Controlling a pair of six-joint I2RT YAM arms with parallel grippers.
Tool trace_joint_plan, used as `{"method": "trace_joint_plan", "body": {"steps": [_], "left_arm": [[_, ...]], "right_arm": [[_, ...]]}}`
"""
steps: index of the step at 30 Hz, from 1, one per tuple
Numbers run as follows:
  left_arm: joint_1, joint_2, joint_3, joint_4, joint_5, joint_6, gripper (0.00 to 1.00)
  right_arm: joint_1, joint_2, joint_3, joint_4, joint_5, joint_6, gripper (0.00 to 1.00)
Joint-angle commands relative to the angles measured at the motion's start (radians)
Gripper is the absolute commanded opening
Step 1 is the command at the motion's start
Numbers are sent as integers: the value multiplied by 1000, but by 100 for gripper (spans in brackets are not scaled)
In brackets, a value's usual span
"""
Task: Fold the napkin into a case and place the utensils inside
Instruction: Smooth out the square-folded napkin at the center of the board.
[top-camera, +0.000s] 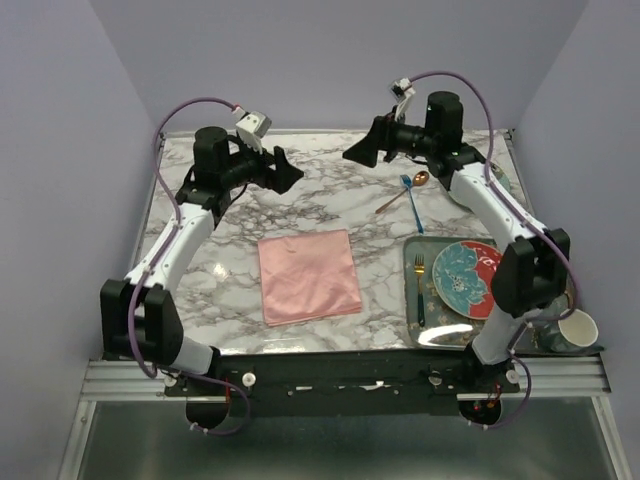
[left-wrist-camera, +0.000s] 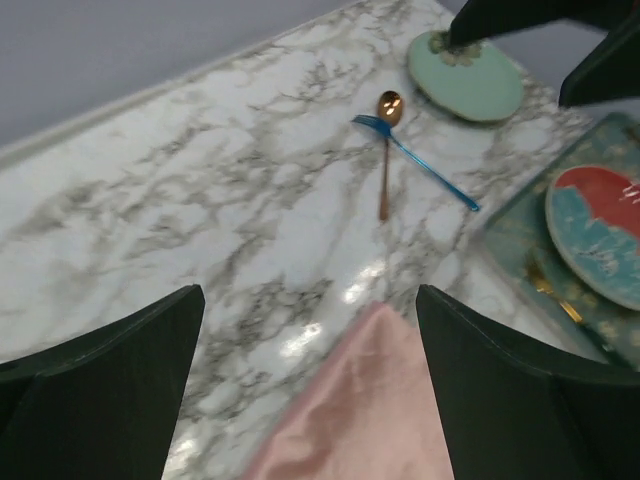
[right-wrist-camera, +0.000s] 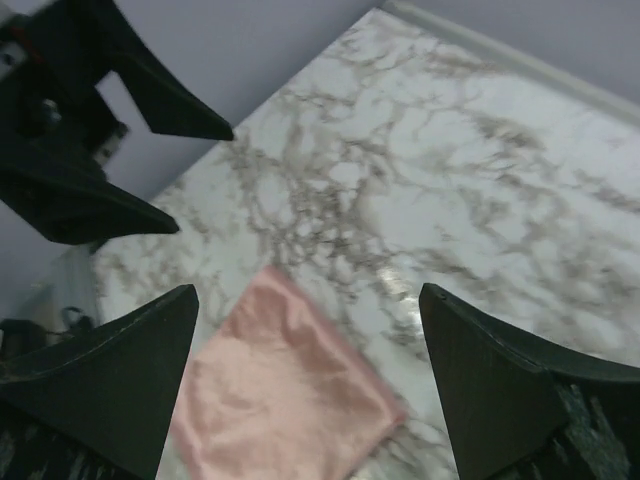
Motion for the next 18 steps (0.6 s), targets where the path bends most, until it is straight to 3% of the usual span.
{"method": "trace_joint_plan", "body": {"steps": [1,2,6,18], "left_arm": [[6,156,-132,196,278,-586,99],[5,149,-206,309,296,-752,99],[-4,207,-331,465,336,-910,99],[0,472,-364,577,318,-989,99]], "right_arm": [[28,192,-30,9,-261,404,100],[40,194,-69,39,-258,435,100],[114,198,-226,190,-238,605,100],[160,390,-298,305,-140,778,100]]}}
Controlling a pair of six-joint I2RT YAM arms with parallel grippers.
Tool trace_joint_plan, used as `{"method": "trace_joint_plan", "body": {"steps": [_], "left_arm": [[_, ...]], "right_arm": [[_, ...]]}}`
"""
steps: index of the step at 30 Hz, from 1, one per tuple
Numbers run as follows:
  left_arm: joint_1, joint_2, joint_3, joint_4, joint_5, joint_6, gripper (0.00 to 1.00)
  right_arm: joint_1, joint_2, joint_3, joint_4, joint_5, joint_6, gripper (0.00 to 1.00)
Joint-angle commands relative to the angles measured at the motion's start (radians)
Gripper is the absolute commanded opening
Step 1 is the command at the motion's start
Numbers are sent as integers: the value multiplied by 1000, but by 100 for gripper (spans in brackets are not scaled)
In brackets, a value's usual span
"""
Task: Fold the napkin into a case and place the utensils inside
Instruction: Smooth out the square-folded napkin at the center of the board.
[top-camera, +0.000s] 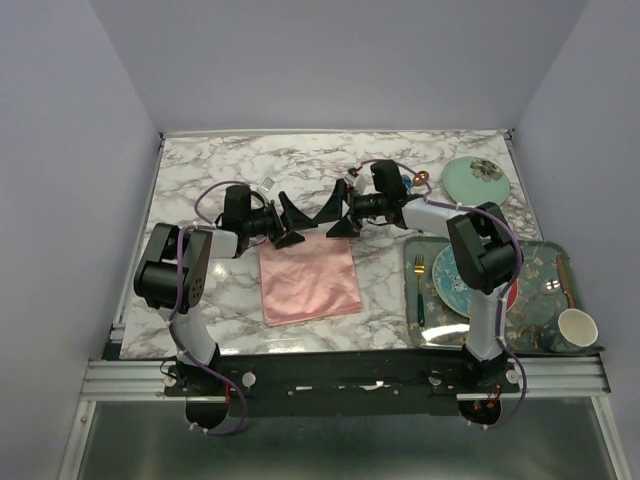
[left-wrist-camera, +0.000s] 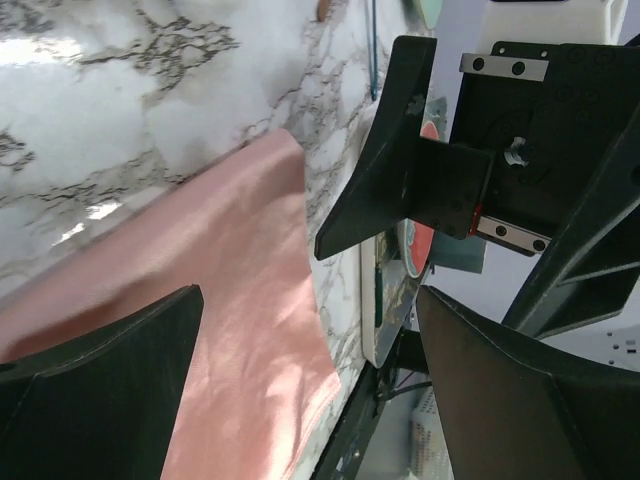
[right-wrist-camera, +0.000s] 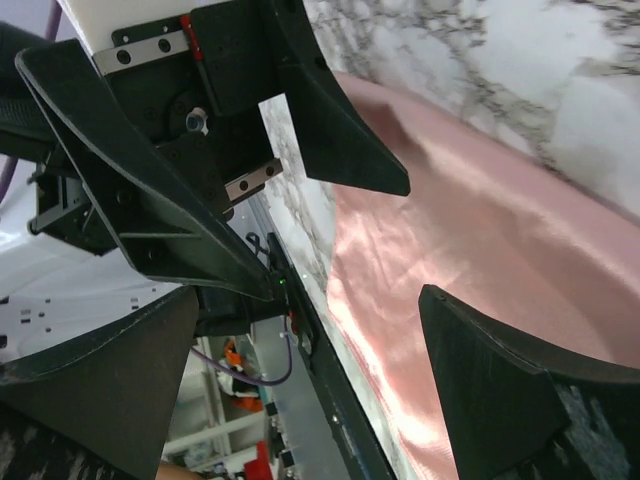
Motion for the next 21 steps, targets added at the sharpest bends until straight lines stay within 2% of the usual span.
{"method": "trace_joint_plan", "body": {"steps": [1,6,10,16,21], "left_arm": [[3,78,25,81,22,-48,99],[31,164,45,83,17,-48,99],[65,199,32,77,22,-51,99],[141,185,-3,23,30,-7,99],[226,165,-44,-20,48,21,99]], "right_arm": [[6,101,-8,97,52,118,100],[6,181,6,121,109,179,100],[2,217,-13,45,155,193,100],[-15,221,-13,-64,189,155,100],[-20,243,94,-182,212,51,100]]}}
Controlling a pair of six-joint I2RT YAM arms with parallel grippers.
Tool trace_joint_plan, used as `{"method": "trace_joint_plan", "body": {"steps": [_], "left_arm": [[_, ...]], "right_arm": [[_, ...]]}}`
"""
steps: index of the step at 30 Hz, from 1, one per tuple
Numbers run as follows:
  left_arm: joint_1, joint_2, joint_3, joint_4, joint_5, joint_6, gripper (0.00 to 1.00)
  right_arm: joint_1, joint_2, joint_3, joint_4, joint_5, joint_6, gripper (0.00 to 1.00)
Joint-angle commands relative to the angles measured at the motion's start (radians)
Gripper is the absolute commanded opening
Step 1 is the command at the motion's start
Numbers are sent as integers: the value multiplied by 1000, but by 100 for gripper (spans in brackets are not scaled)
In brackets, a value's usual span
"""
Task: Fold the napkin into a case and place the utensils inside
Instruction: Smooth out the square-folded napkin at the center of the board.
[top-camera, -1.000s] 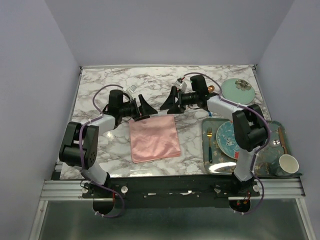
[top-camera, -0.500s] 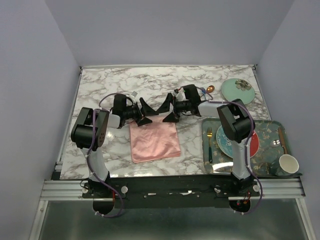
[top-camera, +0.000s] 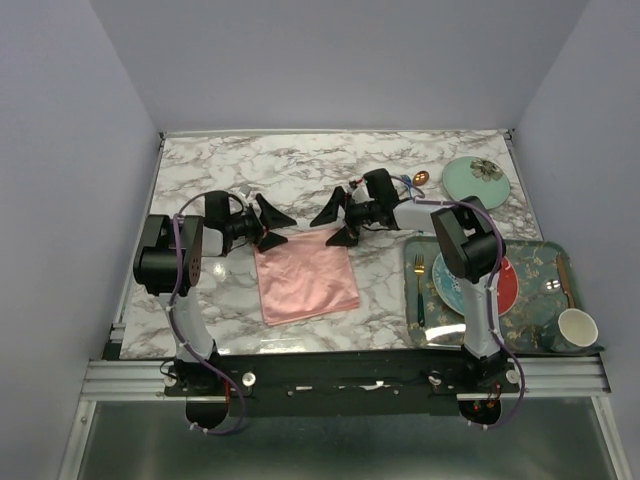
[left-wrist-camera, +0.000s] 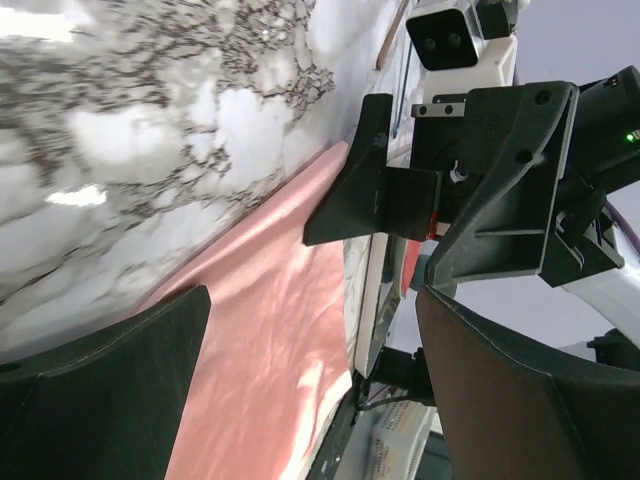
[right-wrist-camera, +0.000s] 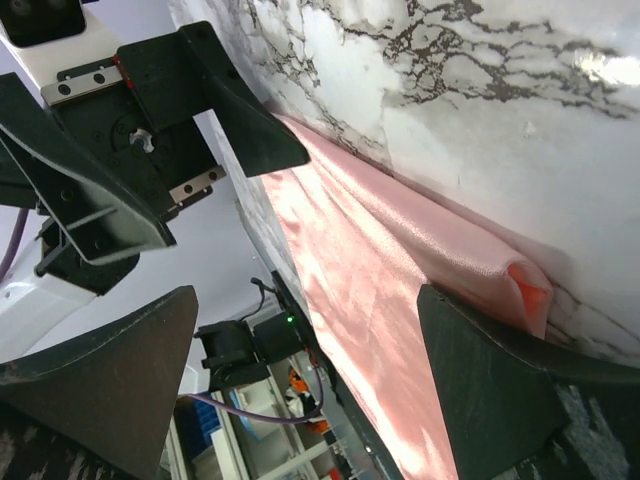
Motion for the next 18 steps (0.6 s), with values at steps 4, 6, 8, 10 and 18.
{"method": "trace_joint_plan", "body": {"steps": [4,6,8,10,18], "left_arm": [[117,-27,-78,-85,0,66,99],[123,-51,-86,-85,4,66,99],[131,-77,-107,-88,-3,67,99],[152,-96,-135,-96,-10,83,99],[128,-241,-86,-145,56,167,99]], "right_arm": [[-7,96,163,-308,138,-231,100],[-7,119,207,-340,152,-283,100],[-2,137,282,-380,150,-323,100],[10,171,377,-420,142,-374,100],[31,13,356,-400,-112,-441,100]]}}
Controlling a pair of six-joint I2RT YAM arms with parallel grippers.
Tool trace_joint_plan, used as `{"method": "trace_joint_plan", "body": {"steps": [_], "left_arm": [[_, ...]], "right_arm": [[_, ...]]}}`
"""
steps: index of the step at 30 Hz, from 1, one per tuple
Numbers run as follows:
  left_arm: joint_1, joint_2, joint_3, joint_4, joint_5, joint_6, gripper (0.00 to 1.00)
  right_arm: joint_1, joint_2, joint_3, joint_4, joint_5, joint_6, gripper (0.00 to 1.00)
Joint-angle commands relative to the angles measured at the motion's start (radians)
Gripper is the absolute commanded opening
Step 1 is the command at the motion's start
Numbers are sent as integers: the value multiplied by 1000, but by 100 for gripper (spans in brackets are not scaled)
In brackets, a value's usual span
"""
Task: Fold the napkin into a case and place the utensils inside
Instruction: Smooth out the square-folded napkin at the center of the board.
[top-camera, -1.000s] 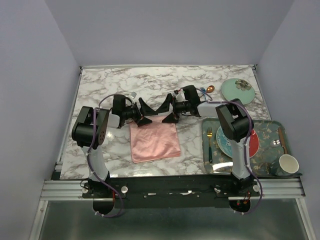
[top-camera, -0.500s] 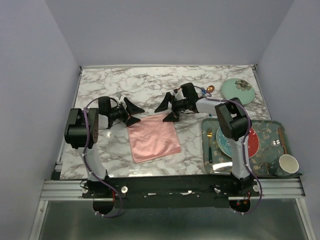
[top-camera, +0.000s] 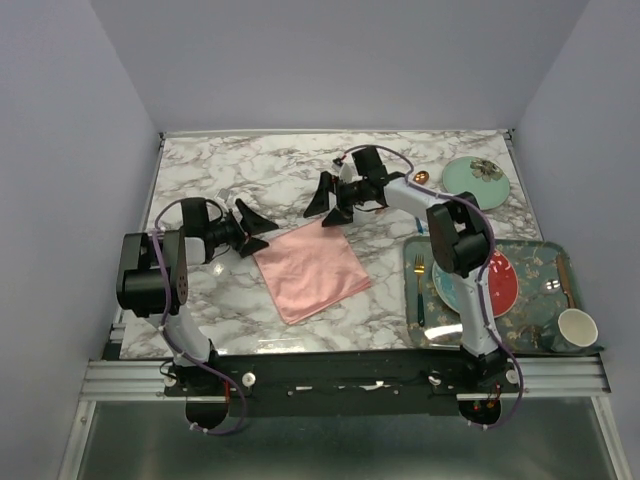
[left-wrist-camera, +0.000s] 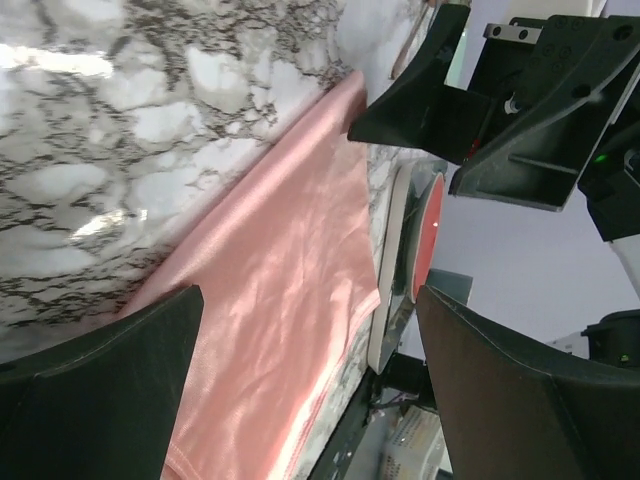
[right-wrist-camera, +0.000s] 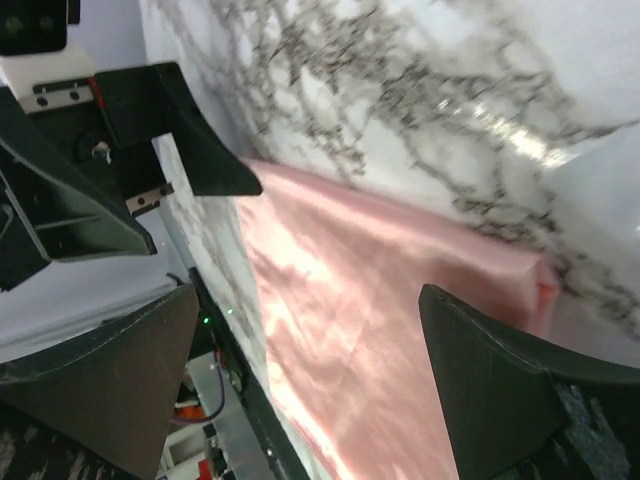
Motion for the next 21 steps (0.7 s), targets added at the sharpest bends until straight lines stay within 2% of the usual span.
{"method": "trace_joint_plan", "body": {"steps": [1,4,8,10,16,21], "left_arm": [[-45,-97,67,-54,21,77,99],[-124,-95,142,-54,-16,77,99],[-240,2,269,-71,-68,77,99],[-293,47,323,-46,-82,26,99],[-387,219,397,188,-102,-220,99],[-434,306,438,259,-152,-288,99]], "right_arm": [[11,-189,-107,36,-158,-37,100],[9,-268,-271,163,-195,61,100],[8,-331,-422,219,-208,130,100],[5,-339,-495,236,-202,147,100],[-6,-333,-588,283,-205,205,100],[-14,-324,-678,296,-175,245,100]]}}
